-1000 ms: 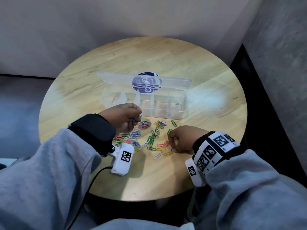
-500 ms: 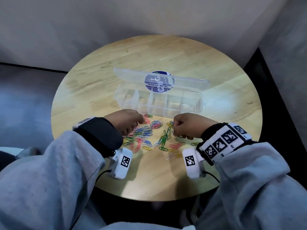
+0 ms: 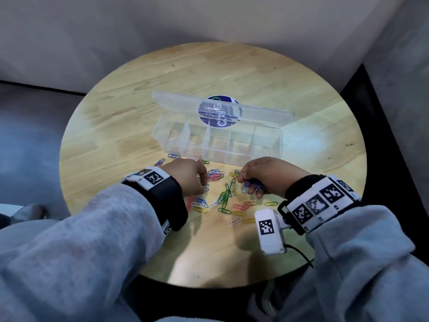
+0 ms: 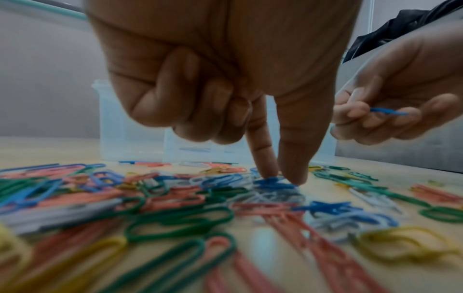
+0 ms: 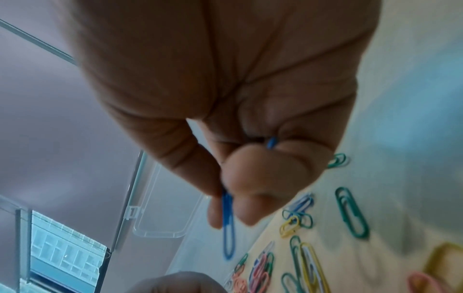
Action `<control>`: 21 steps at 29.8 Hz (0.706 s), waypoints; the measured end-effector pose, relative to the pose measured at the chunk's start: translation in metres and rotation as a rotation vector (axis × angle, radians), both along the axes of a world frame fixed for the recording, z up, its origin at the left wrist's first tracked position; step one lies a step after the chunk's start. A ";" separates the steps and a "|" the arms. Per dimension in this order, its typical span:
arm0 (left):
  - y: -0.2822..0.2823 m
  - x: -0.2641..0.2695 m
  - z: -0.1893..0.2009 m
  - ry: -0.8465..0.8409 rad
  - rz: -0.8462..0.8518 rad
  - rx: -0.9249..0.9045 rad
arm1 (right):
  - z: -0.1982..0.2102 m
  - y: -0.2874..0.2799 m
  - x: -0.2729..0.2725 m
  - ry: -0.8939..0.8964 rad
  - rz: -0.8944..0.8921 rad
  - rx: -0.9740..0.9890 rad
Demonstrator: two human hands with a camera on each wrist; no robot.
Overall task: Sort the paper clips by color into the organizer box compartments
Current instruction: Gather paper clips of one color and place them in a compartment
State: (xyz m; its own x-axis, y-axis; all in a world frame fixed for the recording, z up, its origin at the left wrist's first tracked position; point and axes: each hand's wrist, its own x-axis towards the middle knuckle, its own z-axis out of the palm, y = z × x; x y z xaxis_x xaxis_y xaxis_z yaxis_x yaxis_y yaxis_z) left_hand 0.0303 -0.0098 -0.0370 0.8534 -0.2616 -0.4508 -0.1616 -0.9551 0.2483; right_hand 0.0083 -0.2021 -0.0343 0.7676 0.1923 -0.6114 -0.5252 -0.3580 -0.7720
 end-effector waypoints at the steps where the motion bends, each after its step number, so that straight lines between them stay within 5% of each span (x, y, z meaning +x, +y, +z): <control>1: -0.001 0.000 0.000 0.006 -0.004 -0.001 | 0.000 -0.002 0.000 0.002 -0.004 0.008; 14: -0.005 0.000 -0.004 0.047 -0.016 0.021 | 0.006 -0.007 -0.008 0.096 -0.234 0.482; 21: 0.011 0.007 0.008 0.326 0.285 -0.492 | 0.011 0.004 -0.006 0.114 -0.215 0.528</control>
